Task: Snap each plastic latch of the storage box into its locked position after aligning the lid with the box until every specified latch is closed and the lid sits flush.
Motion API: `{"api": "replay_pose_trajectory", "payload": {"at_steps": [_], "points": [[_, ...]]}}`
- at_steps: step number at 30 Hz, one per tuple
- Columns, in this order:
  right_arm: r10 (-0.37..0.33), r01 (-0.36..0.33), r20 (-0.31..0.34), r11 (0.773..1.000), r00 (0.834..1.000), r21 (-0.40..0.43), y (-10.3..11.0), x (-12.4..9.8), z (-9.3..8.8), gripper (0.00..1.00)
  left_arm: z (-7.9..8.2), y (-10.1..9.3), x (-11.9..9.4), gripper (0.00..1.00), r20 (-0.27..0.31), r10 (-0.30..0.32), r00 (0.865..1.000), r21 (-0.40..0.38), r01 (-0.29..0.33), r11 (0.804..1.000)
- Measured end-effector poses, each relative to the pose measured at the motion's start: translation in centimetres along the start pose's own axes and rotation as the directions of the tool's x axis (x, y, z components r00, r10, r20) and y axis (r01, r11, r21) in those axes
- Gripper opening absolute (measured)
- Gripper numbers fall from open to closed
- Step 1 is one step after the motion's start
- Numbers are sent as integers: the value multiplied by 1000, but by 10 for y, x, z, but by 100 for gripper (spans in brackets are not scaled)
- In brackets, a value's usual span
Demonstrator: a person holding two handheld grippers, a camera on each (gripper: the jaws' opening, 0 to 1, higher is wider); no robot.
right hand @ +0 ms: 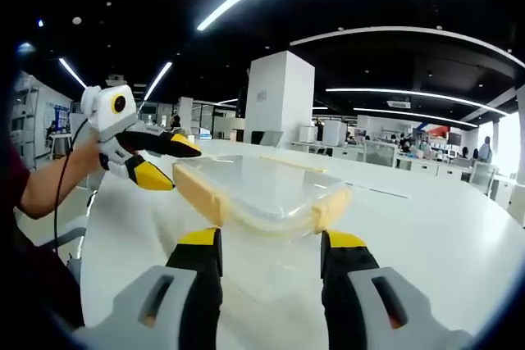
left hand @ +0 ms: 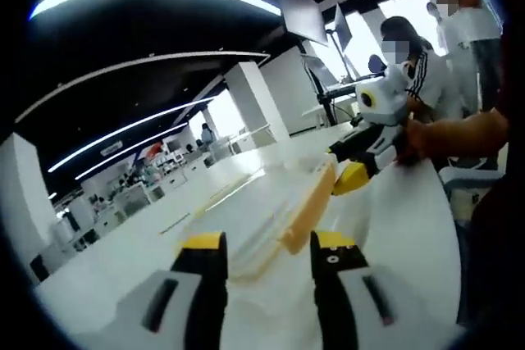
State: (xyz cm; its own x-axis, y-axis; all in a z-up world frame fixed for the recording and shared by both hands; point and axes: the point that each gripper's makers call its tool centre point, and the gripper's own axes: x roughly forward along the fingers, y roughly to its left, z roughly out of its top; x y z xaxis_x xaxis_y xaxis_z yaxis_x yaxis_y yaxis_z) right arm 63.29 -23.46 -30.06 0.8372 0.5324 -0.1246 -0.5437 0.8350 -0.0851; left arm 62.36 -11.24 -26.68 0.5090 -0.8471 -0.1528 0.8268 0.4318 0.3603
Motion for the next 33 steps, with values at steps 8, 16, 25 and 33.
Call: {"api": "replay_pose_trajectory", "payload": {"at_steps": [8, 16, 25, 33], "points": [[-2, 2, 0, 1000, 1000, -2, 3, -1, 0, 46, 3, -6, 3, 28, -5, -19, 1000, 113, 19, 993], [-4, 4, 3, 1000, 1000, -2, 4, -3, 0, 47, 4, -5, 5, 26, -8, -26, 1000, 136, 27, 990], [-3, 3, 1, 1000, 1000, -3, 5, -3, 0, 47, 2, 1, 11, 26, -40, -53, 998, 164, 59, 985], [-2, 2, 0, 1000, 1000, -2, 4, -2, 0, 47, -2, 9, 16, 26, -74, -86, 993, 186, 99, 978]]}}
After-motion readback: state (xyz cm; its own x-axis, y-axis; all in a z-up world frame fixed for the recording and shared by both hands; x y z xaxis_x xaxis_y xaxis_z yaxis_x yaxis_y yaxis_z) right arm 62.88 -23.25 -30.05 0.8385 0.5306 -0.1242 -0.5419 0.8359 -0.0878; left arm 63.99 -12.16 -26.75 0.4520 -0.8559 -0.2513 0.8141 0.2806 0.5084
